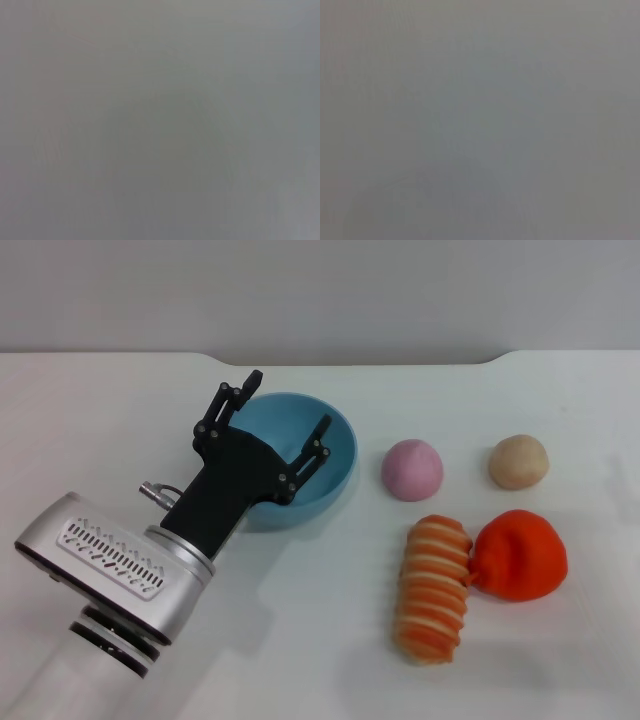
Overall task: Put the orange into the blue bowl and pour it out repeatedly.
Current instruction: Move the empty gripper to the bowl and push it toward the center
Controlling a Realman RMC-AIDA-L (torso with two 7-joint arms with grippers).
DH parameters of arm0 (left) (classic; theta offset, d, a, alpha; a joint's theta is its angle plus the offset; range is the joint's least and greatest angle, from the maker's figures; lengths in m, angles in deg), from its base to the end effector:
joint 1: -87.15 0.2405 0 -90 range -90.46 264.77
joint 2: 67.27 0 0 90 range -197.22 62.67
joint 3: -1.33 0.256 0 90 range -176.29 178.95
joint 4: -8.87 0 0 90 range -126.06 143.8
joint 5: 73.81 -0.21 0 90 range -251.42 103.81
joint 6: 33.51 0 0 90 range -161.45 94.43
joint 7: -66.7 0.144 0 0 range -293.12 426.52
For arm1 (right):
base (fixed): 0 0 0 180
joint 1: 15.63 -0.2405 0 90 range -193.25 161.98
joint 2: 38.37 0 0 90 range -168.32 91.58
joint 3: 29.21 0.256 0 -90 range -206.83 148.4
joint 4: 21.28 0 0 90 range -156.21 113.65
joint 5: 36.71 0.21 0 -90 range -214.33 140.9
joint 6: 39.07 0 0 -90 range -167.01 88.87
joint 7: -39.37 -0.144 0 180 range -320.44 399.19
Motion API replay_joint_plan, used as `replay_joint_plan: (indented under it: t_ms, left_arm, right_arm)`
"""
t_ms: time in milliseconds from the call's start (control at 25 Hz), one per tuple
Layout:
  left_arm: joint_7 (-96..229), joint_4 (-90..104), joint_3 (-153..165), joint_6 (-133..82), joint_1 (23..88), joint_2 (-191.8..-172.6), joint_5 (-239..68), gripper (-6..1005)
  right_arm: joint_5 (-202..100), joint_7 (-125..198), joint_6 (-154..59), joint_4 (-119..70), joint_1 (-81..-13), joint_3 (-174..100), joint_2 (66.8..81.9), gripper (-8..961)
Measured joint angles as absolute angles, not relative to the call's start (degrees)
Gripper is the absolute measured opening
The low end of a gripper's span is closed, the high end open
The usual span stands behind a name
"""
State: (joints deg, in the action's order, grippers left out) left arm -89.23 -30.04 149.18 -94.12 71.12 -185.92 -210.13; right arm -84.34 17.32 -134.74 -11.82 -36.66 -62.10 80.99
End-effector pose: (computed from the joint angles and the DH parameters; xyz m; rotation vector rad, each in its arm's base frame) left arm -0.2204 0.2764 -0.1026 -1.9418 -0.0860 -0.7010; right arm 0.3320 0.2596 0.0086 -1.4105 0.5596 1.0582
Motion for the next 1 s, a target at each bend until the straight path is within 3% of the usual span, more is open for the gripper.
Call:
replay_joint_plan:
  t_ms: [600, 1000]
  left_arm:
    - [-93.7, -37.0, 147.2, -89.9, 72.6, -185.26, -205.7, 793]
    - [-92.7, -59.8, 125.3, -49.1, 73.7, -182.72, -209.4, 793]
  right_arm:
    - [-83.9, 17.3, -134.9, -12.0, -36.6, -62.0, 80.96, 767]
    - [-83.9, 17.3, -134.3, -12.0, -36.6, -62.0, 80.89, 769]
